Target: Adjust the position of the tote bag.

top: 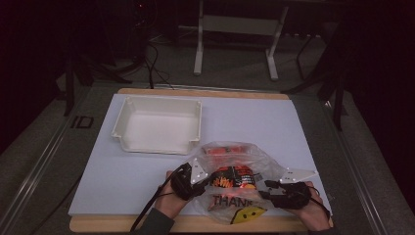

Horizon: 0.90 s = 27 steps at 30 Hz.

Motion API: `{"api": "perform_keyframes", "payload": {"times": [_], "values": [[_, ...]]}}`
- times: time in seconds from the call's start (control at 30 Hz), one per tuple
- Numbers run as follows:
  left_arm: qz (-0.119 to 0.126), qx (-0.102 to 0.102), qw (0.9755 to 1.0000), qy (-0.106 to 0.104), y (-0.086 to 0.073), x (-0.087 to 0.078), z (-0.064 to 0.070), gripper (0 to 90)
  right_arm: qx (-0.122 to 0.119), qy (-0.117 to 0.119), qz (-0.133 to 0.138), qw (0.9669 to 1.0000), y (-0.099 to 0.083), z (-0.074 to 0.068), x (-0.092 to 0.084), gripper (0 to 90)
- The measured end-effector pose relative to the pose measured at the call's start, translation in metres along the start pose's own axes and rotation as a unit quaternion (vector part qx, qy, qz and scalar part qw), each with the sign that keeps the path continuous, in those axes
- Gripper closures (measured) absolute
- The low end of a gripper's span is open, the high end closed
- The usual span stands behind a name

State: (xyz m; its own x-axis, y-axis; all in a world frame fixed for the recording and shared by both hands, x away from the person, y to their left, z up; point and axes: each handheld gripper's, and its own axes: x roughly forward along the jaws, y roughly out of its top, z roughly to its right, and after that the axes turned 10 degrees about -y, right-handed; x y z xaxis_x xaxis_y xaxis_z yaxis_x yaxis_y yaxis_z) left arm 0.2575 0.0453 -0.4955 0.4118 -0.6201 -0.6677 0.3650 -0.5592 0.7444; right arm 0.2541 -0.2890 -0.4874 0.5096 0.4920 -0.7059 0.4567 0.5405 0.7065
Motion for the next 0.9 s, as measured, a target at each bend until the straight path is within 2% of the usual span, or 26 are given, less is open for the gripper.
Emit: {"api": "perform_keyframes", "payload": {"times": [0.23, 0.3, 0.47, 0.73, 0.9], "values": [[0.014, -0.007, 0.9999, -0.003, 0.011, -0.002, 0.002, 61.7, -0.005, 0.008, 0.002, 1.0000, -0.003, -0.006, -0.001, 51.9], [0.011, -0.009, 0.9999, -0.005, 0.013, 0.000, 0.003, 60.0, -0.006, 0.010, 0.002, 0.9999, -0.003, -0.007, 0.000, 51.9], [0.009, -0.029, 0.9992, -0.026, 0.015, 0.008, 0.007, 53.9, -0.005, 0.012, 0.005, 0.9999, -0.004, -0.009, 0.000, 51.5], [0.005, -0.037, 0.9980, -0.052, 0.008, 0.004, 0.014, 49.3, -0.003, 0.013, 0.007, 0.9999, -0.009, -0.011, -0.003, 50.2], [0.002, -0.027, 0.9970, -0.073, -0.001, -0.002, 0.021, 48.5, -0.003, 0.016, 0.008, 0.9998, -0.012, -0.014, -0.005, 49.5]]}}
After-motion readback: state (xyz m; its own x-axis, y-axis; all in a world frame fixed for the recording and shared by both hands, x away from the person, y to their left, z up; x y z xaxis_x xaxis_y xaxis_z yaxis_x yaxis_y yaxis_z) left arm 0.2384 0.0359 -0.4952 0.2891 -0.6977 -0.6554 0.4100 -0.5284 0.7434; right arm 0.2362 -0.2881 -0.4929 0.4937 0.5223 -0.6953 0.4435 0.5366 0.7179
